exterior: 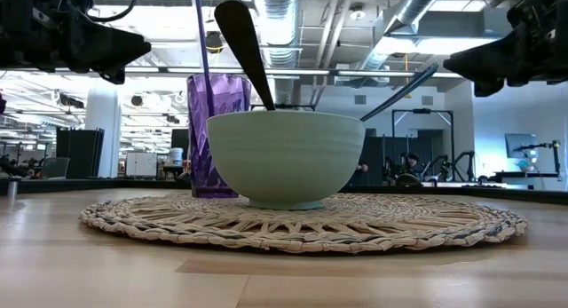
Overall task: Pick & Place Utensil
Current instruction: Return to Home Position
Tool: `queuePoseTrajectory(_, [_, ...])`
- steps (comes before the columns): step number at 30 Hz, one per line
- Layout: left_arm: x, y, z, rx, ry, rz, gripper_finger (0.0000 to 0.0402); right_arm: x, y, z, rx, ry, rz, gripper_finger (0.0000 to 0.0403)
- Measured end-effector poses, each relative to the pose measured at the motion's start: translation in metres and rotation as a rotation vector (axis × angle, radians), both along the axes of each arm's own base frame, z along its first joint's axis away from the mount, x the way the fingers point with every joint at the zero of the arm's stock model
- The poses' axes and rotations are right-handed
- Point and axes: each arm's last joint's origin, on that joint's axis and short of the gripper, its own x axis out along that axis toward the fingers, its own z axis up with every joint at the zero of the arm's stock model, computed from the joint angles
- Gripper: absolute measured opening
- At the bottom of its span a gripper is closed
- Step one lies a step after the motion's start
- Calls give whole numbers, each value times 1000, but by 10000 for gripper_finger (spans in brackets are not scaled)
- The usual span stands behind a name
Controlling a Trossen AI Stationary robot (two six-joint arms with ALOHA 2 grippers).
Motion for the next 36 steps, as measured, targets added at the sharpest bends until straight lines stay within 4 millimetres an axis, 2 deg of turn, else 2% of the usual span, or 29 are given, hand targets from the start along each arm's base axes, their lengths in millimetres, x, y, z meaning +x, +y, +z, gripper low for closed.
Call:
queuePoseTrajectory(22, [1, 0, -1, 1, 9, 0, 95, 1, 0, -1, -12, 14, -3, 111])
queuePoseTrajectory(36, [7, -1, -6, 10, 75, 0, 95, 1, 0, -1, -11, 15, -3, 111])
